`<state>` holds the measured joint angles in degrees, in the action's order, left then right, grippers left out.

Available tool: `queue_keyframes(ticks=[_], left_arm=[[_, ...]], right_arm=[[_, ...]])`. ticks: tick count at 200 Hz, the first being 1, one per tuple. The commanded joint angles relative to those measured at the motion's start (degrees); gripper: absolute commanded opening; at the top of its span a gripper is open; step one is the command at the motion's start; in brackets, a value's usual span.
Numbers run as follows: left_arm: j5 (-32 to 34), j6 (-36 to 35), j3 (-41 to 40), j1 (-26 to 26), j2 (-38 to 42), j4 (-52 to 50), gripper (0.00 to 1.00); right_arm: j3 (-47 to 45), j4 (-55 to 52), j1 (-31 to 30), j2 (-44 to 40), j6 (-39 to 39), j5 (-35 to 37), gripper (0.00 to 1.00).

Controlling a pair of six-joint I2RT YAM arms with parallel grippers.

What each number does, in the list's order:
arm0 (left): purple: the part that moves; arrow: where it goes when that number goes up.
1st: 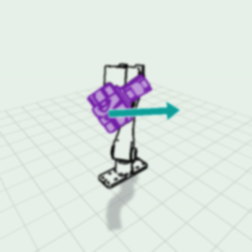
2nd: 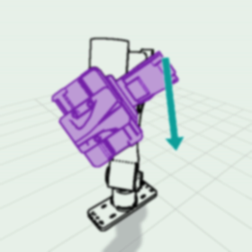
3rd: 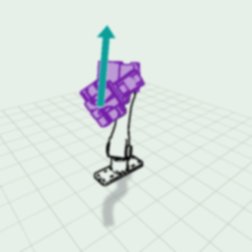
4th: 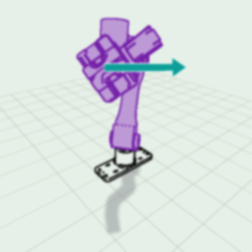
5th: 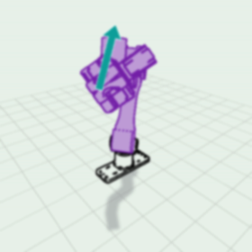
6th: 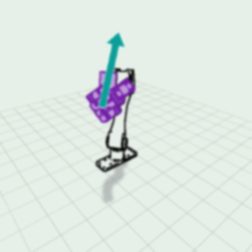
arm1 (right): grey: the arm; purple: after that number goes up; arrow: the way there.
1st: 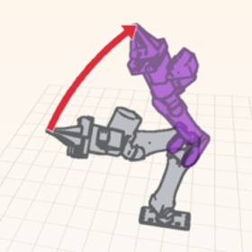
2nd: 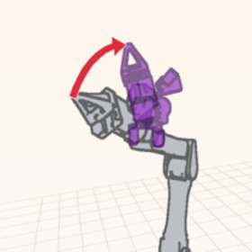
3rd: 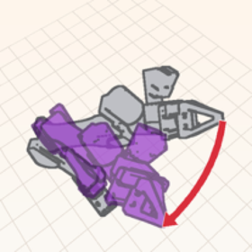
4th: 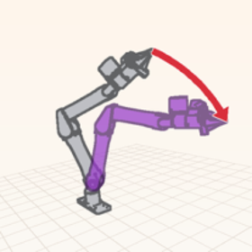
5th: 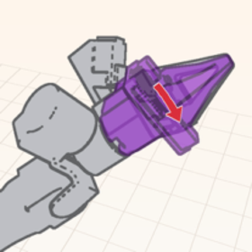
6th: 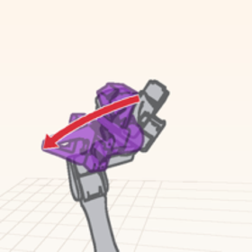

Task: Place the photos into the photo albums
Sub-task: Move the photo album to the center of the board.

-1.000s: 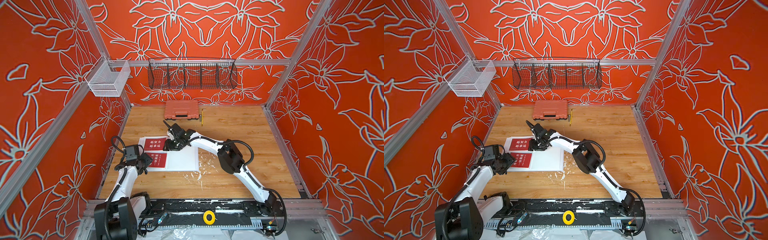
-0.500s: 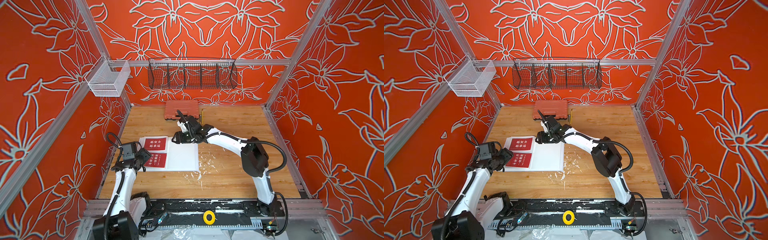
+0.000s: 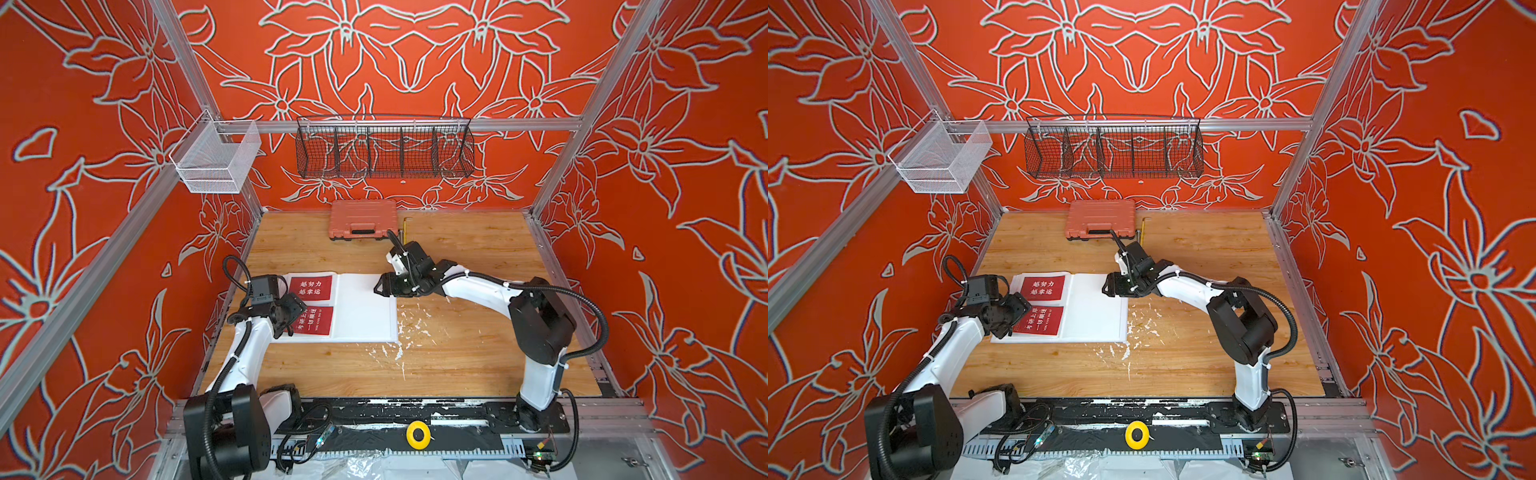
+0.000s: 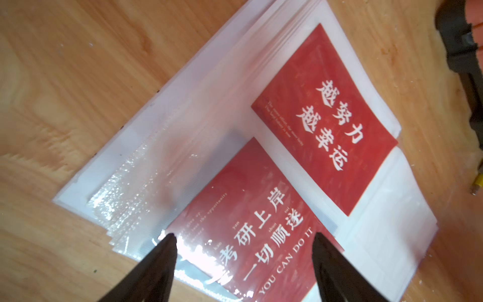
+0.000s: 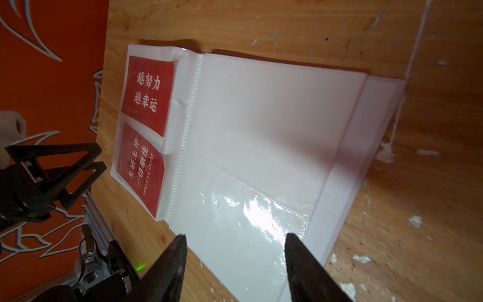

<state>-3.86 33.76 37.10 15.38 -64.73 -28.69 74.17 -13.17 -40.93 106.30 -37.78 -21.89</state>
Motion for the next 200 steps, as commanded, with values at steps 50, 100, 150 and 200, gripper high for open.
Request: queue_keyframes(ticks=[50,100,150,200], left_arm=[[10.2,1.1,6.5,1.5,-7.6,2.5,0.79],[6.0,-1.3,12.6,1.8,-20.9,2.3,0.79],[1.3,-2.0,14.9,2.0,-27.2,1.3,0.8],[4.2,1.6,14.4,3.4,-26.7,0.0,0.85]], right_arm=[[-13.6,6.2,4.2,-6.3,-2.1,-5.3,0.64],[-17.3,8.1,5.7,-6.8,-2.7,-7.1,0.64],[-18.6,9.6,5.9,-6.5,-3.7,-7.5,0.64],[-19.1,10.0,6.0,-6.6,-3.7,-7.9,0.64]])
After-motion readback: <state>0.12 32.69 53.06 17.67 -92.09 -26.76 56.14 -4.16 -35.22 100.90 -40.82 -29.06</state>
